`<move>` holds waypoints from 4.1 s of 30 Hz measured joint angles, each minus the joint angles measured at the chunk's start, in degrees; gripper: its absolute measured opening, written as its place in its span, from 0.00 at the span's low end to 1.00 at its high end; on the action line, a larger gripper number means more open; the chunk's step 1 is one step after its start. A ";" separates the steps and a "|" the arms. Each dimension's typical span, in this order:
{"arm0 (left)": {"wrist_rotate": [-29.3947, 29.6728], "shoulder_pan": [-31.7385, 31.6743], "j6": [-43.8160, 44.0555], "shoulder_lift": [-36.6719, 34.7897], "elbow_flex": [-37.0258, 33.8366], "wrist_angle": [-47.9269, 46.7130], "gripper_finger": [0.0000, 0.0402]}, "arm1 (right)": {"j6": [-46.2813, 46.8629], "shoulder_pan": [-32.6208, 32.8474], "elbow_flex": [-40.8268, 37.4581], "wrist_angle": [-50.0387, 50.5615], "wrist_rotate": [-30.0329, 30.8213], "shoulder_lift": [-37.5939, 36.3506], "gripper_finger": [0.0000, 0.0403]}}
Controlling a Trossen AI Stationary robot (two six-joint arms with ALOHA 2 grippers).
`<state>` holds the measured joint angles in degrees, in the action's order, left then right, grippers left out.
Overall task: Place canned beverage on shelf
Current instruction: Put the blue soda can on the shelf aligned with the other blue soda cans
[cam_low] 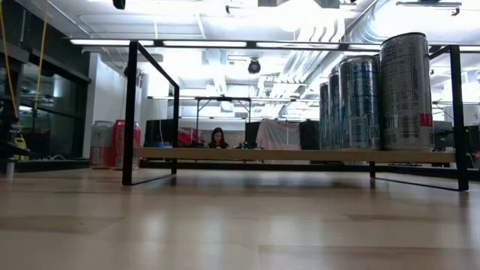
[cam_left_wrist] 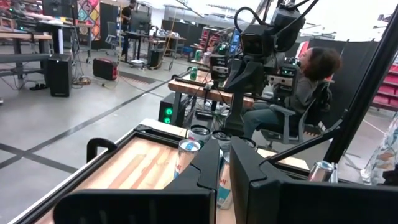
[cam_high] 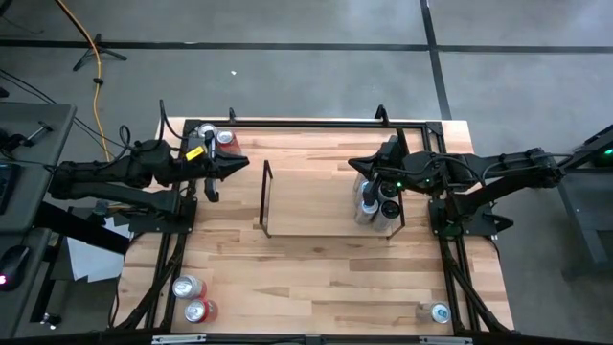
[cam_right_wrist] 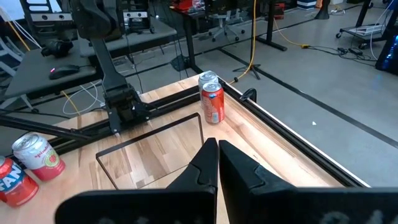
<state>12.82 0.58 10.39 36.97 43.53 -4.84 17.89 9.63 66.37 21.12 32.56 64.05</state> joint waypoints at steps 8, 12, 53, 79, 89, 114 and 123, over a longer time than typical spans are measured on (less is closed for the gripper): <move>0.00 0.00 0.00 0.00 0.00 0.00 0.00 | 0.09 0.00 0.00 -0.03 0.02 0.00 0.00; 0.00 0.00 0.00 0.00 0.00 0.00 0.00 | 2.33 0.00 0.28 -3.76 -2.26 -0.16 0.04; 0.00 -0.01 1.52 0.00 0.02 -0.08 0.00 | 97.49 37.89 9.20 45.96 -53.83 20.34 0.87; 0.00 -0.01 2.92 0.00 0.02 -0.07 0.01 | 90.21 41.16 9.16 41.99 -68.24 37.42 0.75; 0.87 -0.02 2.97 0.00 0.04 -0.07 0.01 | 78.91 38.43 12.23 45.62 -66.07 34.90 0.56; 1.31 -0.02 2.58 -0.01 0.07 -0.04 0.01 | 25.07 1.24 59.39 68.93 -37.77 47.76 0.56; 1.29 0.24 4.25 0.15 0.07 0.03 0.01 | 16.85 -1.27 56.92 68.79 -35.60 53.14 0.56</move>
<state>14.11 0.82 14.65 37.12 43.59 -4.81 34.74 8.36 123.28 89.91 -3.04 117.19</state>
